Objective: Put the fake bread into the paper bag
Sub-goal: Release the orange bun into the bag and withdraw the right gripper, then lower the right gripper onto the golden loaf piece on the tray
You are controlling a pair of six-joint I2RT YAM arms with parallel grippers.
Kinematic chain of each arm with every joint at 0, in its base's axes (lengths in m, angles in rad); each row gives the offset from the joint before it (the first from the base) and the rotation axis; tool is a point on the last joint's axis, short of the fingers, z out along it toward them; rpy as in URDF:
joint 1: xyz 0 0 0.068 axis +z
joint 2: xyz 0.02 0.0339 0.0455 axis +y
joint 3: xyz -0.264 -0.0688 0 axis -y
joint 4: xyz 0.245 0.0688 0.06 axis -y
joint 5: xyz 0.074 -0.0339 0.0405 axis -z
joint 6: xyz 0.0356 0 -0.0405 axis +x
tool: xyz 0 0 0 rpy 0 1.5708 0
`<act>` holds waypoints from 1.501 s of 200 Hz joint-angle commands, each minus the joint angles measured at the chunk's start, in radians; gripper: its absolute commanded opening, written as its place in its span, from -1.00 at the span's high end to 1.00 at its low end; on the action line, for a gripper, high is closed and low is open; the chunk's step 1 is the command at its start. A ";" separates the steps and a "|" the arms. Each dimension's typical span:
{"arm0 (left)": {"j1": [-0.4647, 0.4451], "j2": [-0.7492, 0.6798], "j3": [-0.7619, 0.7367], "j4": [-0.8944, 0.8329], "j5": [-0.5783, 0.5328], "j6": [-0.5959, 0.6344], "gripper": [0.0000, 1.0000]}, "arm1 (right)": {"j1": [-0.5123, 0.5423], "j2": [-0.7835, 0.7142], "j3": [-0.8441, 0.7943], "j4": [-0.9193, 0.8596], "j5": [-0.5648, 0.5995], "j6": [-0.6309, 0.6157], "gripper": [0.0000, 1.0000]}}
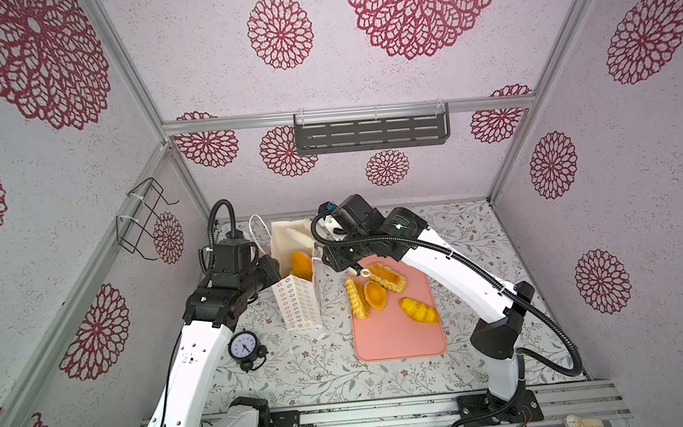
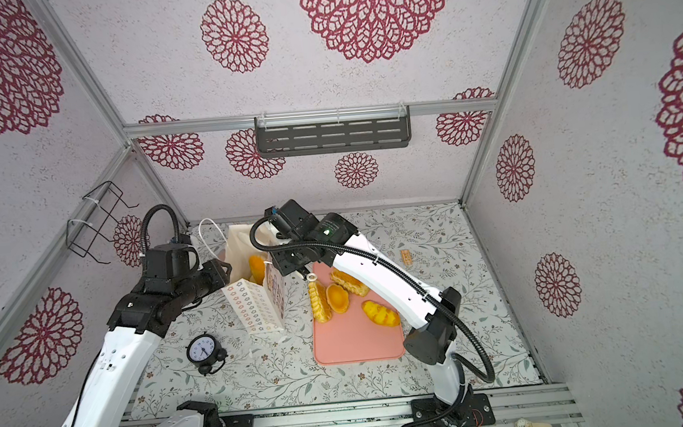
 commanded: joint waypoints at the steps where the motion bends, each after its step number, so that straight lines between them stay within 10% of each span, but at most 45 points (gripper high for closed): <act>1: -0.007 0.004 -0.014 0.011 -0.001 -0.003 0.29 | 0.004 -0.084 0.013 0.054 0.021 -0.007 0.05; 77: -0.007 0.015 -0.016 0.027 0.014 -0.003 0.73 | -0.013 -0.259 -0.058 0.096 0.175 0.002 0.11; 168: -0.007 0.024 -0.007 0.030 0.021 0.003 0.86 | -0.322 -0.742 -0.846 0.134 0.054 0.118 0.14; 300: -0.007 0.027 -0.021 0.045 0.033 -0.002 0.71 | -0.379 -0.637 -1.119 0.198 -0.045 0.070 0.08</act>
